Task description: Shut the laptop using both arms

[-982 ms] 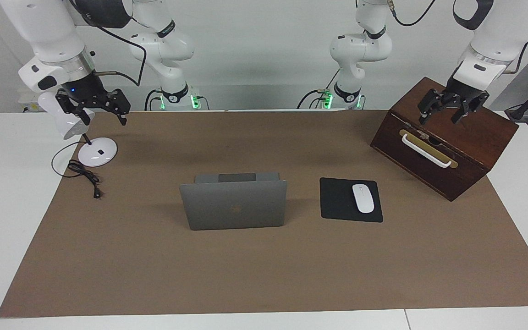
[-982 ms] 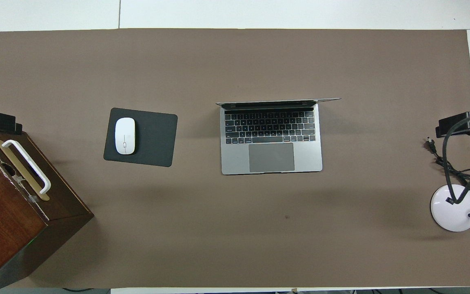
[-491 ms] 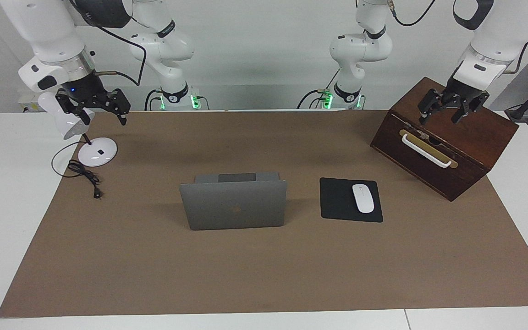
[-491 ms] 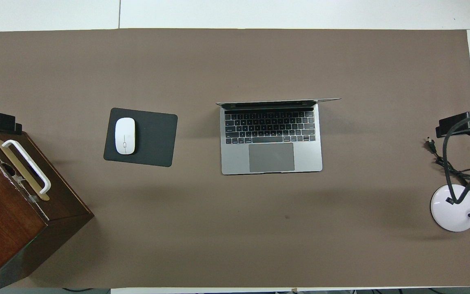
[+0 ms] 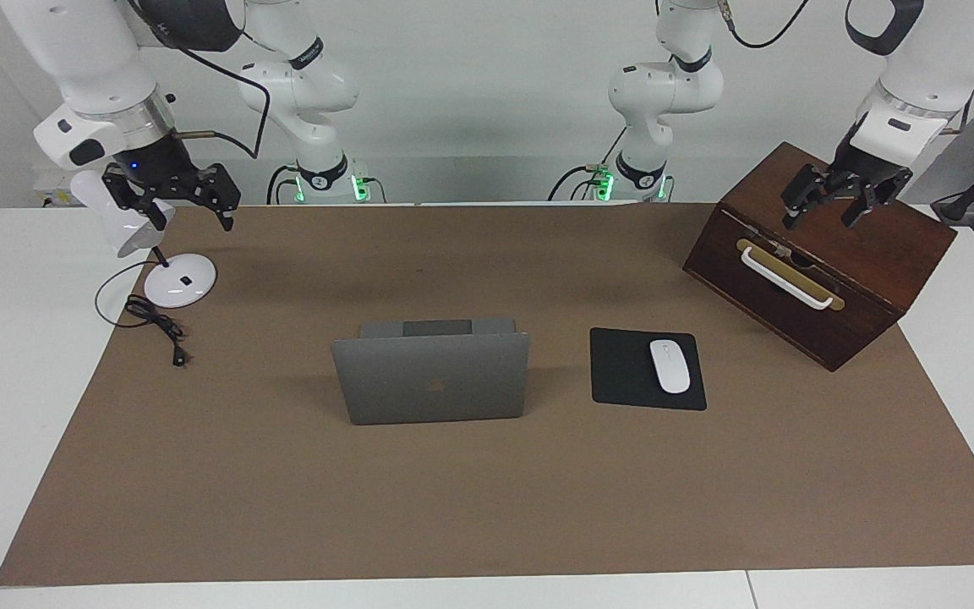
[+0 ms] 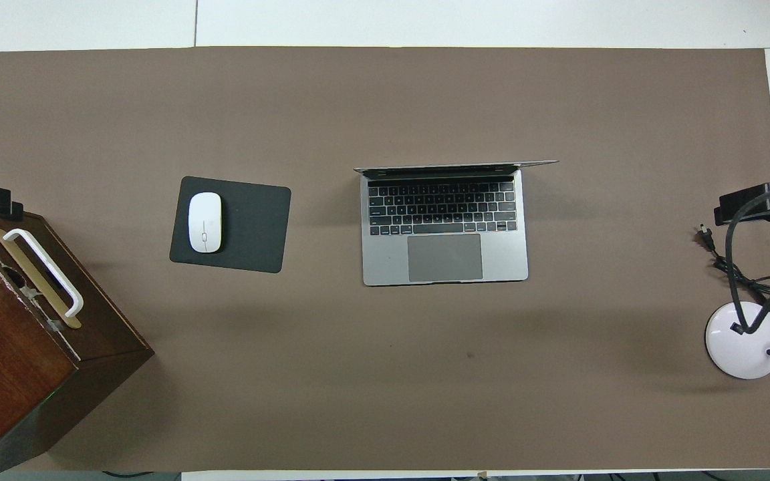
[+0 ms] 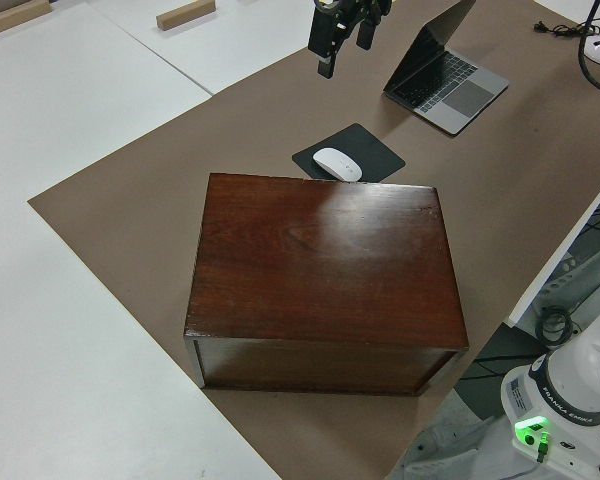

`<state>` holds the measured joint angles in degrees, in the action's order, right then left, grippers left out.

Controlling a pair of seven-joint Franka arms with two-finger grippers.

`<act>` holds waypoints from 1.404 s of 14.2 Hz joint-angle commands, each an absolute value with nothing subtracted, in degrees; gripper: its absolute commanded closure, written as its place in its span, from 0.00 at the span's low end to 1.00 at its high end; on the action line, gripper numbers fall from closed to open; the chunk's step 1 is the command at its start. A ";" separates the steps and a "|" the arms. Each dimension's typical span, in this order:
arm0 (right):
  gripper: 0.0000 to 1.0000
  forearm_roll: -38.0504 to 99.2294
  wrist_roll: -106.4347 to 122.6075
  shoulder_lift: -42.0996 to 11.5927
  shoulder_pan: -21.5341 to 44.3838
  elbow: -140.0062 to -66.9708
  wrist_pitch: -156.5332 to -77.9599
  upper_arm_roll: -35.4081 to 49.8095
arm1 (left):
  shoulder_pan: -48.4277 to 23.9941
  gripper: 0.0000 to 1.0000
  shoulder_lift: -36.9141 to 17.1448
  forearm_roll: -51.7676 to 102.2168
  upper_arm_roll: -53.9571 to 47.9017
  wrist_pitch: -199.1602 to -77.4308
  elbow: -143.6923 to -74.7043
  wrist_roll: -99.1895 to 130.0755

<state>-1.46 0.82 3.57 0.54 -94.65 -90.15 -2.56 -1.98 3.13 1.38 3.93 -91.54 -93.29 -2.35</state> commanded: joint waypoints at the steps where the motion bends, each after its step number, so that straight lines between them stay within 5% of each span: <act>1: 0.00 -1.14 1.32 4.92 0.18 -95.89 -90.70 -2.46 | -1.93 0.00 3.77 0.44 3.43 -90.88 -93.25 -2.46; 14: 0.00 -1.14 4.22 4.48 0.00 -95.98 -95.00 -3.51 | -2.46 0.00 5.36 0.44 3.08 -90.96 -95.44 0.60; 18: 0.05 -1.14 4.83 4.31 0.00 -96.15 -97.20 -3.52 | -2.55 0.85 5.62 0.44 2.90 -94.47 -95.89 1.76; 19: 0.07 -1.23 4.83 4.13 0.00 -96.07 -97.38 -3.52 | -2.55 1.00 5.62 0.44 2.90 -95.35 -96.32 1.93; 20: 0.08 -1.23 4.83 4.13 0.00 -96.06 -97.47 -3.52 | -2.55 1.00 5.62 0.44 2.81 -96.67 -96.50 2.02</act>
<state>-1.46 2.84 3.70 0.51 -94.89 -95.87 -3.56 -2.03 4.00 1.38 2.83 -93.56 -94.02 0.77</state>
